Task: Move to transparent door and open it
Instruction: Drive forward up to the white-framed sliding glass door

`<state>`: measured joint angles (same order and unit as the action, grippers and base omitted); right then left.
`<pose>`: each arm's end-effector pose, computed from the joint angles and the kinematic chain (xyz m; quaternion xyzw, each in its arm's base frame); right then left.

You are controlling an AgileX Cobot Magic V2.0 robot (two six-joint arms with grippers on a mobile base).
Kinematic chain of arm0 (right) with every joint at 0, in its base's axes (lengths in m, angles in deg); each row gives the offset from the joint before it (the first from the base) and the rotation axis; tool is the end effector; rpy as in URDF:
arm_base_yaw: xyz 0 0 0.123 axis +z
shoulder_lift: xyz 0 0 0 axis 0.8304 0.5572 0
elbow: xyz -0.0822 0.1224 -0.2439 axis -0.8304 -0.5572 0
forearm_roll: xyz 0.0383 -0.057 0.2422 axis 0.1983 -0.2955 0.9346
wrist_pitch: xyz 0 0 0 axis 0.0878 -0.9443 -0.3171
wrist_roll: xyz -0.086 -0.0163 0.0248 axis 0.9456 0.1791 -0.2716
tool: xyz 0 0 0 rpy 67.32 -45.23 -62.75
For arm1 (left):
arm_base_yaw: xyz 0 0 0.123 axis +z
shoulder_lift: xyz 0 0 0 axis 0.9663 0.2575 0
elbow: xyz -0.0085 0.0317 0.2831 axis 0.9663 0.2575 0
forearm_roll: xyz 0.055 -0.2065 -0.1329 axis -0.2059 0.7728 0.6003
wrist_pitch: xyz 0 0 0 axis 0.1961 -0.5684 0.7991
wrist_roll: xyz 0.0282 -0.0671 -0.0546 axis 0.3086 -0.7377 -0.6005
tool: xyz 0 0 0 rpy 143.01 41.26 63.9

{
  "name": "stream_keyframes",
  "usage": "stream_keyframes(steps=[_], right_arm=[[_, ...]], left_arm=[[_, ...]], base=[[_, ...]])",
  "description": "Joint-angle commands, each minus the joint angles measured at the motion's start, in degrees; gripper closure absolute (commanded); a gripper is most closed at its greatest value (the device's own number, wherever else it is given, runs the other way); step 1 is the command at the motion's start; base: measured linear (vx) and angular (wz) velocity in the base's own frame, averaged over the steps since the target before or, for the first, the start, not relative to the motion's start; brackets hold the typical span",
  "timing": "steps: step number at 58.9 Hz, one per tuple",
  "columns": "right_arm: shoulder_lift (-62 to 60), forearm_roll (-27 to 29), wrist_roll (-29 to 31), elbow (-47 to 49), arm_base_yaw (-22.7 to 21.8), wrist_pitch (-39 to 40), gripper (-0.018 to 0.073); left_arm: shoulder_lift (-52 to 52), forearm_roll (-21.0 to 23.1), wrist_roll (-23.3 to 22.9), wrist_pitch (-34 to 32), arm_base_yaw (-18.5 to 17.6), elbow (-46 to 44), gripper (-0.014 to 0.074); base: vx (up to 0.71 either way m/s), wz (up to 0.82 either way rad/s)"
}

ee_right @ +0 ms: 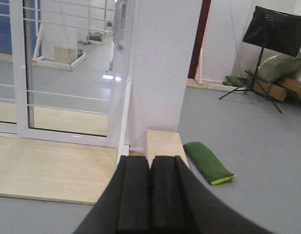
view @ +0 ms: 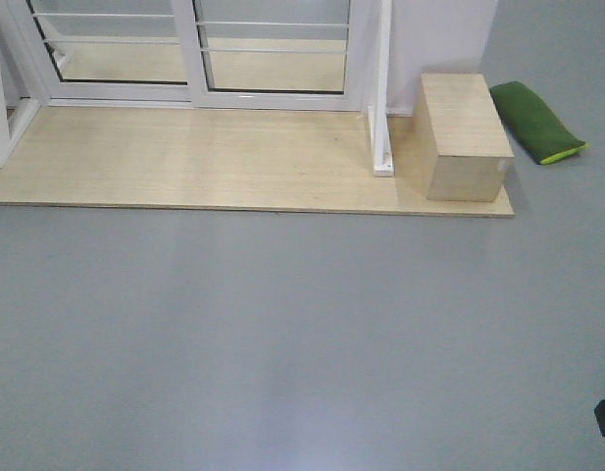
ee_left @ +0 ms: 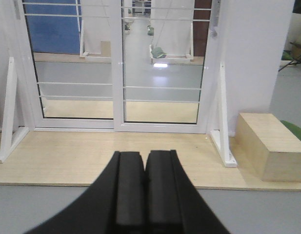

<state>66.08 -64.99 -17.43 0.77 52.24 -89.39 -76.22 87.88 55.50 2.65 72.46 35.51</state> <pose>0.0567 -0.0042 0.1938 -0.0229 0.7213 -0.0714 0.6885 0.0565 -0.0027 0.1891 0.0004 0.7376 -0.0311 0.6746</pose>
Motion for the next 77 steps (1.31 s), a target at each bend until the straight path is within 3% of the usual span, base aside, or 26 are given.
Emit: stream_keyframes(steps=[1, 77], right_arm=[[-0.93, -0.47, 0.60, -0.28, -0.20, 4.90, 0.0566], [-0.93, -0.47, 0.60, -0.28, -0.20, 4.90, 0.0566]], left_arm=[[-0.86, 0.47, -0.01, -4.79, -0.26, 0.90, 0.0599], [-0.86, 0.47, -0.01, -4.79, -0.26, 0.90, 0.0599]], base=[[0.44, 0.33], [0.43, 0.10]])
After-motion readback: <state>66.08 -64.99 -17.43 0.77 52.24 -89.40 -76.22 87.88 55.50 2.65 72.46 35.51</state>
